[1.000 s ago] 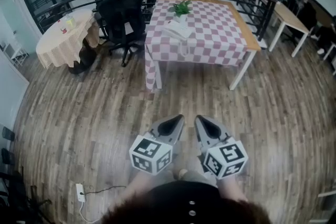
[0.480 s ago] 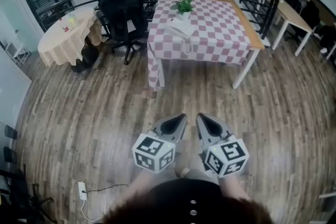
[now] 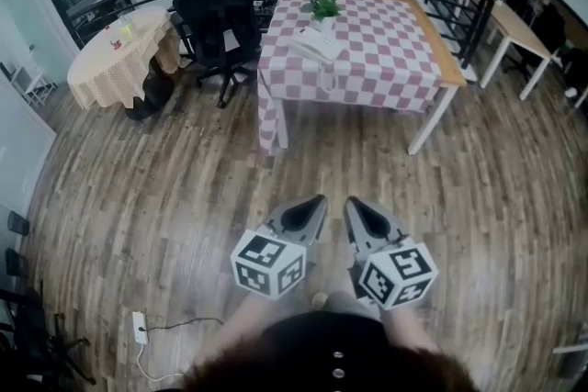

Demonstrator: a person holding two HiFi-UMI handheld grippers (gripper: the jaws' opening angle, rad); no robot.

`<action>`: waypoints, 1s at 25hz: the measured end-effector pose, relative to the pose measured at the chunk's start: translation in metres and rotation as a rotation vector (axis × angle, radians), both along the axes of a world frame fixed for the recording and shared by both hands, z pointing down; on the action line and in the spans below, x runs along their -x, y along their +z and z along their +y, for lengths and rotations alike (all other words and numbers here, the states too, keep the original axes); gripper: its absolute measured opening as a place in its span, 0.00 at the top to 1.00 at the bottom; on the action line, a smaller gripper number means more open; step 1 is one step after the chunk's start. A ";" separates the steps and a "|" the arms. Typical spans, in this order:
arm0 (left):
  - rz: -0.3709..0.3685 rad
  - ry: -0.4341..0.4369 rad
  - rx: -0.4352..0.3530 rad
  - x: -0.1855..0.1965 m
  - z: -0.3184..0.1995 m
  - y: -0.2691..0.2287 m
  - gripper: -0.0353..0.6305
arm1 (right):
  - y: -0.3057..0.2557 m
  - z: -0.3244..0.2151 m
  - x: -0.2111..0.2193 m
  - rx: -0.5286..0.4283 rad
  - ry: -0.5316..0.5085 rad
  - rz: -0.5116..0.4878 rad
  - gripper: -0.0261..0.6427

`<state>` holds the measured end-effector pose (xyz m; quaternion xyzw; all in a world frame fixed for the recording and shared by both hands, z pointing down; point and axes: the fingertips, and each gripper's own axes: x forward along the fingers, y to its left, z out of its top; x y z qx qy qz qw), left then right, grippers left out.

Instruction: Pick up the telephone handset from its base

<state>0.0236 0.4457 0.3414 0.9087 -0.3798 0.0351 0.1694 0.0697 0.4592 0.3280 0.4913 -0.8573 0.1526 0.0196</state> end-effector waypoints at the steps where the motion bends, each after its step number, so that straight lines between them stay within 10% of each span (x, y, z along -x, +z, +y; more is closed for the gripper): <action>1: 0.001 0.001 0.004 -0.004 0.000 0.002 0.94 | 0.001 -0.001 -0.004 0.001 0.000 0.001 0.94; 25: 0.018 -0.029 0.045 -0.019 -0.099 0.023 0.94 | 0.023 -0.100 -0.016 0.031 -0.022 0.004 0.94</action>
